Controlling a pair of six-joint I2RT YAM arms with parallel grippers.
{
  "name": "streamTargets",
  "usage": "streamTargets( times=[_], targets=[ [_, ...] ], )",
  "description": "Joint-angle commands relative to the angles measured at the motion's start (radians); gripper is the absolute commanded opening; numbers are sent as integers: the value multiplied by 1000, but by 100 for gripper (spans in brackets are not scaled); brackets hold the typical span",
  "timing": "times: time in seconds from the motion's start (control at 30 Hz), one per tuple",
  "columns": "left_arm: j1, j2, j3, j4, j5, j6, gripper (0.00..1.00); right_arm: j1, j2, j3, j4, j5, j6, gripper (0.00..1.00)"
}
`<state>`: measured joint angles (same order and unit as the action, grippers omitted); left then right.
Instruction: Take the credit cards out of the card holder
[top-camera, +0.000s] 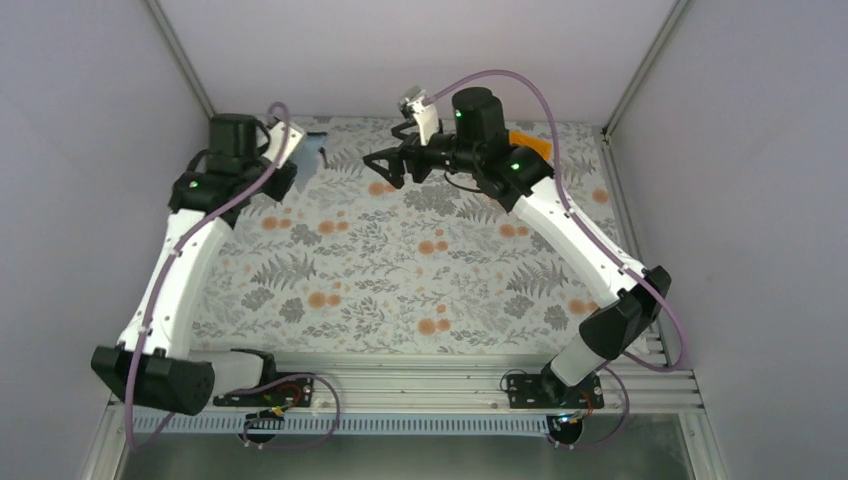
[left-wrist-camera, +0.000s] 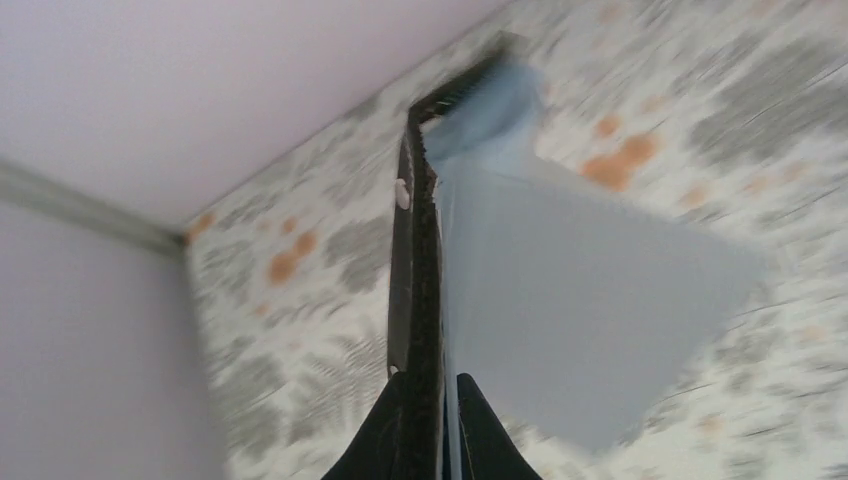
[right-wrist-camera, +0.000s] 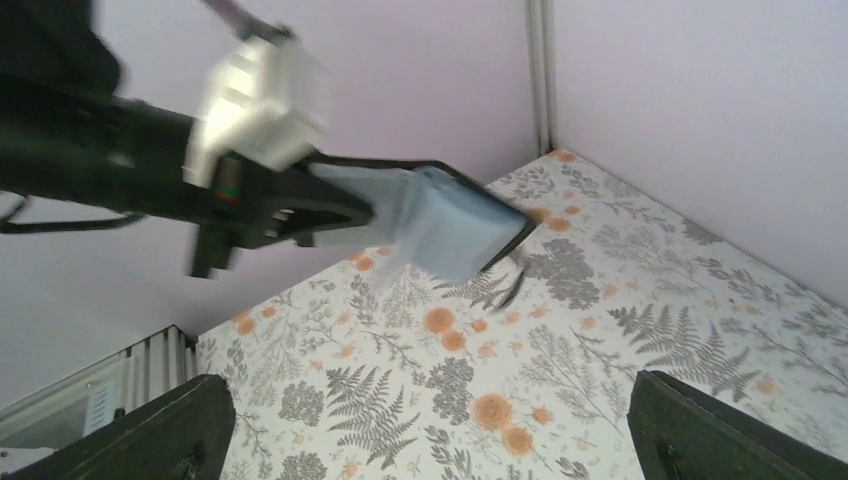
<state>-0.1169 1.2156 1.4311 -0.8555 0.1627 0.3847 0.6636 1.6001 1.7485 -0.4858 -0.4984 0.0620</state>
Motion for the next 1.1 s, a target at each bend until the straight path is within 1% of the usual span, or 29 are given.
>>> streamTargets(
  times=[0.0,0.03,0.1,0.13,0.2,0.27,0.33,0.4,0.47,0.5,0.63,0.73,0.77,0.83,0.93,0.97,1.07],
  targets=[
    [-72,51,6,73,-562,147,2,77,34,-6,100,2,25,100],
    [-69,57,42,43,-493,116,2,80,46,2,120,-95,24,100],
    [-65,73,108,-23,-269,51,2,82,70,22,160,-243,52,100],
    [-61,79,134,-49,-139,20,2,82,92,30,178,-280,72,100],
    [-58,88,144,-77,77,-26,2,81,100,41,196,-275,107,100],
    [-54,100,143,-90,217,-56,3,80,105,42,198,-231,127,100],
    [-44,108,144,-94,295,-77,2,80,114,42,180,-174,139,100],
    [-39,107,147,-96,348,-85,2,81,131,46,147,-70,153,100],
    [-39,101,152,-96,404,-79,2,80,150,57,112,85,167,100],
    [-39,97,152,-97,436,-76,2,79,160,62,97,136,174,100],
    [-29,88,162,-113,563,-67,2,80,191,83,47,270,162,100],
    [-15,81,182,-137,668,-45,2,73,170,41,43,328,129,100],
    [-12,79,186,-146,701,-33,2,64,158,19,52,321,114,100],
    [-12,75,188,-166,752,-3,2,40,119,-39,89,244,79,100],
    [-13,68,184,-188,806,37,2,5,71,-129,154,39,-20,100],
    [-12,67,185,-195,820,48,2,-1,32,-156,170,-26,-49,100],
    [-12,67,192,-220,867,86,2,-8,8,-180,169,-198,-117,100]
  ],
)
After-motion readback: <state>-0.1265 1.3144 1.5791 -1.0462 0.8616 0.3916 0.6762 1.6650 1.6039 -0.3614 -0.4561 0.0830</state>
